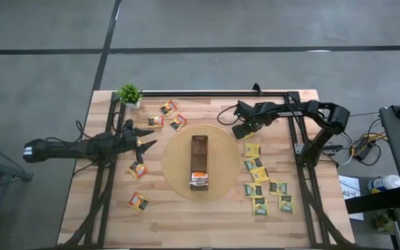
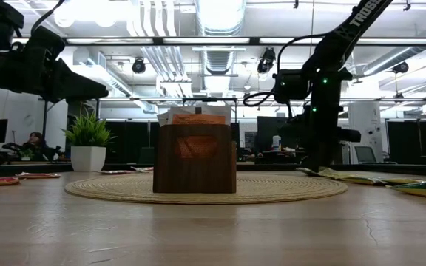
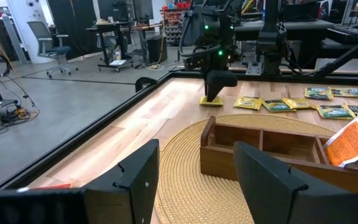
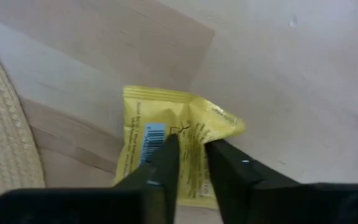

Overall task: Pick & Place Tea
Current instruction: Put the yellow tea bag into the top section of the wooden organizer

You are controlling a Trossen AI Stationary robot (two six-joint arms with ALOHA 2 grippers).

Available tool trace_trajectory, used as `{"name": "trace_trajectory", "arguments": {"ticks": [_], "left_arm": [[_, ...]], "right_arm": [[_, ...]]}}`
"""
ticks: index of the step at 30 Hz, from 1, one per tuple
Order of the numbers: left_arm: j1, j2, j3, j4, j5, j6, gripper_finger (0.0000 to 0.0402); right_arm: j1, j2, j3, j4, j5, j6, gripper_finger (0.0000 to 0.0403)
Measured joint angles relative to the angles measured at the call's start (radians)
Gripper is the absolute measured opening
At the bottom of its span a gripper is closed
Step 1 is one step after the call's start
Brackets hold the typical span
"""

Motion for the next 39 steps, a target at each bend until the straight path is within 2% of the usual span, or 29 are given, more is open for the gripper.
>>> {"name": "trace_trajectory", "arguments": {"ticks": [3, 5, 14, 20, 28, 39], "left_arm": [[0.0, 0.0, 0.0, 0.0, 0.0, 0.0, 0.0202], [-0.001, 0.0, 0.0, 0.0, 0.0, 0.0, 0.0202], [0.0, 0.0, 0.0, 0.0, 0.0, 0.0, 0.0202], [0.0, 0.0, 0.0, 0.0, 0.0, 0.0, 0.0202], [0.0, 0.0, 0.0, 0.0, 0.0, 0.0, 0.0202], [0.0, 0.0, 0.0, 0.0, 0.0, 0.0, 0.0202]], "right_arm": [[0.0, 0.001, 0.009, -0.005, 0.002, -0.014, 0.0029], [0.0, 0.002, 0.019, -0.004, 0.005, -0.017, 0.0015], [0.066, 0.001, 0.094, -0.018, 0.019, -0.097, 0.0011], [0.182, 0.0, 0.206, -0.045, 0.112, -0.192, 0.0011], [0.356, -0.002, 0.36, -0.095, 0.316, -0.289, 0.0011], [0.499, -0.002, 0.452, -0.131, 0.42, -0.41, 0.0011]]}}
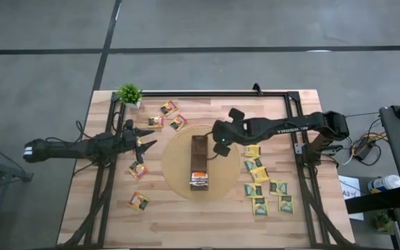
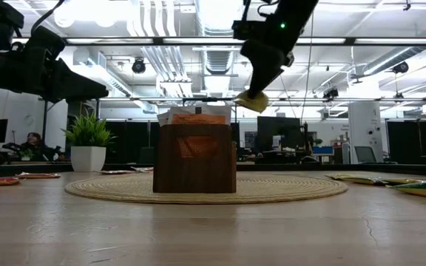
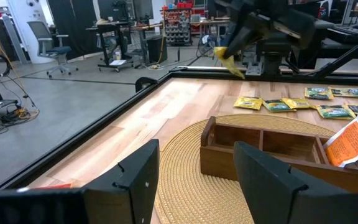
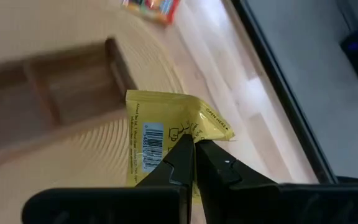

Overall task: Pick & Place Tea
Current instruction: Put the yellow tea bag into the top section of the wooden organizer

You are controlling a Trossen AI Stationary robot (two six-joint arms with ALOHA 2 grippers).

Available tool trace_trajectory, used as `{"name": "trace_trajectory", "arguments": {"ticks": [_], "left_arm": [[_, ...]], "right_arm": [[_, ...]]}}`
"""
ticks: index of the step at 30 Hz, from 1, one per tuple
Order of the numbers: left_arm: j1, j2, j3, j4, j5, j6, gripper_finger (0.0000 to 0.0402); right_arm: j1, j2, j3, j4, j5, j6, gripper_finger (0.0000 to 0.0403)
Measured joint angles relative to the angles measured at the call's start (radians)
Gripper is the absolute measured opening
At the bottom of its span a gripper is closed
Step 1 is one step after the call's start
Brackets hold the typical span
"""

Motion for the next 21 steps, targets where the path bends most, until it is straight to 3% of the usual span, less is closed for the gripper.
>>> {"name": "trace_trajectory", "arguments": {"ticks": [5, 21], "left_arm": [[0.0, 0.0, 0.0, 0.0, 0.0, 0.0, 0.0202], [-0.001, 0.0, 0.0, 0.0, 0.0, 0.0, 0.0202]], "right_arm": [[0.04, -0.001, 0.018, -0.104, 0.001, 0.004, 0.0011], [0.075, -0.002, 0.019, -0.06, 0.025, -0.073, 0.0011]]}}
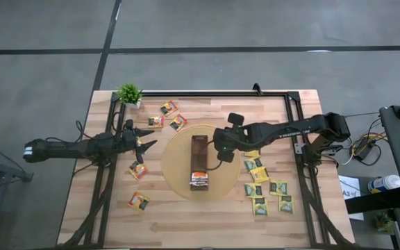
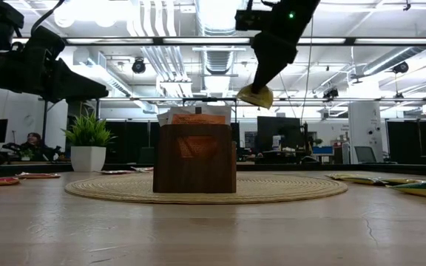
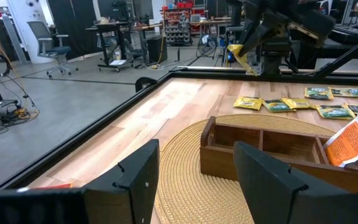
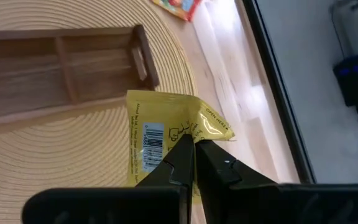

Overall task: Pick & Place Tea
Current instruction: Put the yellow tea bag into the top section of the wooden organizer

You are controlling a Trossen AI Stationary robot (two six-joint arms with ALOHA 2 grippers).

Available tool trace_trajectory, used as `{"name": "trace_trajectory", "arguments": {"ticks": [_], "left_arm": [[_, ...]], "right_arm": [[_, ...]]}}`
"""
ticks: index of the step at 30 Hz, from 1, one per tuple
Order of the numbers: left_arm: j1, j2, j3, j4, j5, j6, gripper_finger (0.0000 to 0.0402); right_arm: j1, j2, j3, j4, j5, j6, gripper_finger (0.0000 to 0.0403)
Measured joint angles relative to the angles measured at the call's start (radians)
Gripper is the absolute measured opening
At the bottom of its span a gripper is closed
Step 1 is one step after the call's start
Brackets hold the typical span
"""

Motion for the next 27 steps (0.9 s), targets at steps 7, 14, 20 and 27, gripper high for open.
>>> {"name": "trace_trajectory", "arguments": {"ticks": [7, 14, 20, 27], "left_arm": [[0.0, 0.0, 0.0, 0.0, 0.0, 0.0, 0.0202], [0.0, 0.0, 0.0, 0.0, 0.0, 0.0, 0.0202], [0.0, 0.0, 0.0, 0.0, 0.0, 0.0, 0.0202], [0.0, 0.0, 0.0, 0.0, 0.0, 0.0, 0.0202]], "right_arm": [[0.022, 0.0, 0.004, 0.076, -0.001, -0.053, 0.0011], [0.02, 0.006, 0.005, 0.198, 0.0, -0.153, 0.0011], [0.026, 0.006, 0.005, 0.2, 0.031, -0.183, 0.0011], [0.043, 0.006, 0.004, 0.199, 0.104, -0.214, 0.0011]]}}
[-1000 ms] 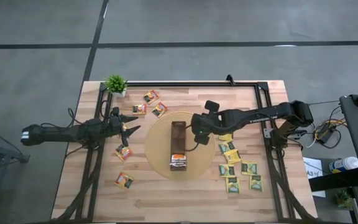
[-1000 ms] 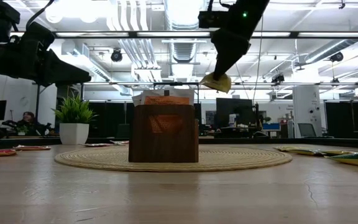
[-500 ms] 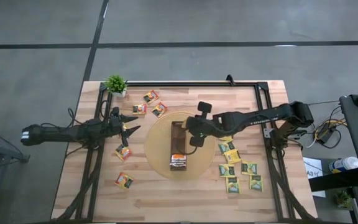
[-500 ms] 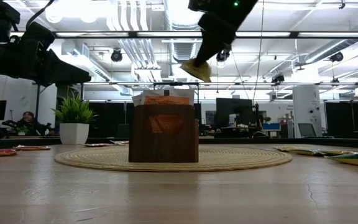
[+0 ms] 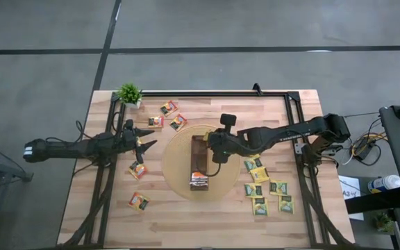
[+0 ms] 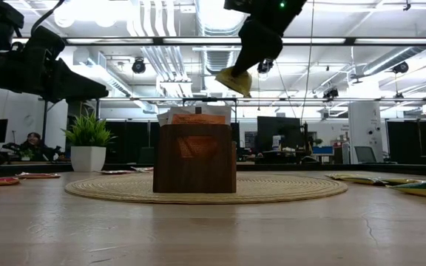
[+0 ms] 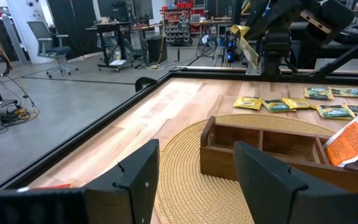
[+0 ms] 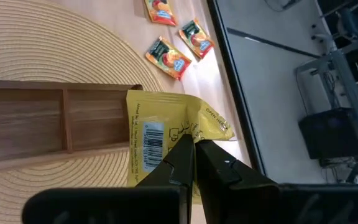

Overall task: Pick & Place Tea
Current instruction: Put the yellow tea bag into the top section of the wooden organizer

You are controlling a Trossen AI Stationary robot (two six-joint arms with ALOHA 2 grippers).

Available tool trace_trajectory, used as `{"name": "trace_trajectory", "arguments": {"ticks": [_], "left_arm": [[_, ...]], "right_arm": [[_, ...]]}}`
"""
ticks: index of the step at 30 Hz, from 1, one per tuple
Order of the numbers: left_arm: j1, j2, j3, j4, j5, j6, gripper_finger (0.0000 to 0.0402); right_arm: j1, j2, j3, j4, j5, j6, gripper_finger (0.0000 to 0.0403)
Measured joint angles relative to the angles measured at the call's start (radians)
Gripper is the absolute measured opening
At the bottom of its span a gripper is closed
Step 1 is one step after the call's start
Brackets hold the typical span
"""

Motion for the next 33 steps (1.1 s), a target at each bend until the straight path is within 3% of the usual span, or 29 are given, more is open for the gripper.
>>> {"name": "trace_trajectory", "arguments": {"ticks": [14, 33], "left_arm": [[0.0, 0.0, 0.0, 0.0, 0.0, 0.0, 0.0202], [0.0, 0.0, 0.0, 0.0, 0.0, 0.0, 0.0202]], "right_arm": [[0.025, 0.074, -0.001, 0.02, 0.002, -0.158, 0.0011], [0.005, 0.189, 0.158, 0.038, 0.06, -0.096, 0.0011]]}}
